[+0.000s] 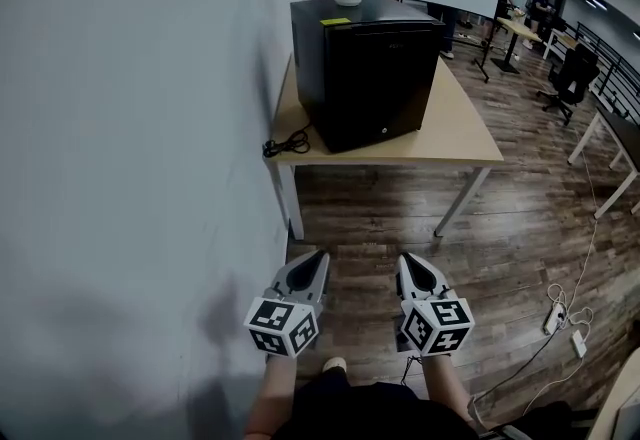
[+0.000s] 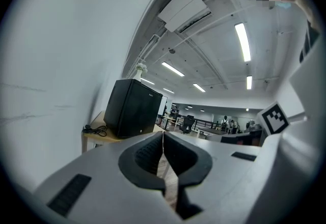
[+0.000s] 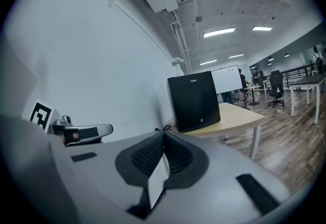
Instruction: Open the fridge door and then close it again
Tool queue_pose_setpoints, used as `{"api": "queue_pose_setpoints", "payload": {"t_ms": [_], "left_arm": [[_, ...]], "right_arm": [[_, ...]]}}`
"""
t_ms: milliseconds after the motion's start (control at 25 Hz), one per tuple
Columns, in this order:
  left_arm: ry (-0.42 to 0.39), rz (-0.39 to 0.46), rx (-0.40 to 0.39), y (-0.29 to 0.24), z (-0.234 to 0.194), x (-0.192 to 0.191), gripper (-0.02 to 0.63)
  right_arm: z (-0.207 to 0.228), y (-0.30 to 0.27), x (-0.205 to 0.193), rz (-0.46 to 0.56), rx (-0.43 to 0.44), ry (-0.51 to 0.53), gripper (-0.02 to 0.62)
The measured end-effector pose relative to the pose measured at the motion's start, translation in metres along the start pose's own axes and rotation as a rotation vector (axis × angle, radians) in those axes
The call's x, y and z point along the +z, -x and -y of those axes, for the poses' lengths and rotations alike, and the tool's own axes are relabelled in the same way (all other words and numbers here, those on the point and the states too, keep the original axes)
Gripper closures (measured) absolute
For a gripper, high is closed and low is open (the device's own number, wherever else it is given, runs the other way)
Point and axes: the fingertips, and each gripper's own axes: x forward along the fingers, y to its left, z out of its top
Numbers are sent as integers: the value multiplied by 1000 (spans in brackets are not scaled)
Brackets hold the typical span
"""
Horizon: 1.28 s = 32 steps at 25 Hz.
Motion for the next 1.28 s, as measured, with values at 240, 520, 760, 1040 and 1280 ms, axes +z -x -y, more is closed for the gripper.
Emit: {"api": "queue_pose_setpoints", "payload": {"t_ms": [240, 520, 760, 1040, 1280], "left_arm": [[-3, -9, -31, -26, -21, 3, 600], [12, -18, -47, -37, -38, 0, 600], [27, -20, -52, -38, -43, 2, 600], [38, -40, -39, -32, -49, -8, 600], [34, -52, -24, -42, -56, -7, 600]], "right_arm": [[7, -27, 2, 1, -28, 0, 606], [9, -42, 0, -10, -52, -3, 606], [7, -47, 3, -31, -49, 12, 606], [6, -51, -5, -38, -50, 5, 606], [9, -59, -4, -41, -40, 0, 606]]}}
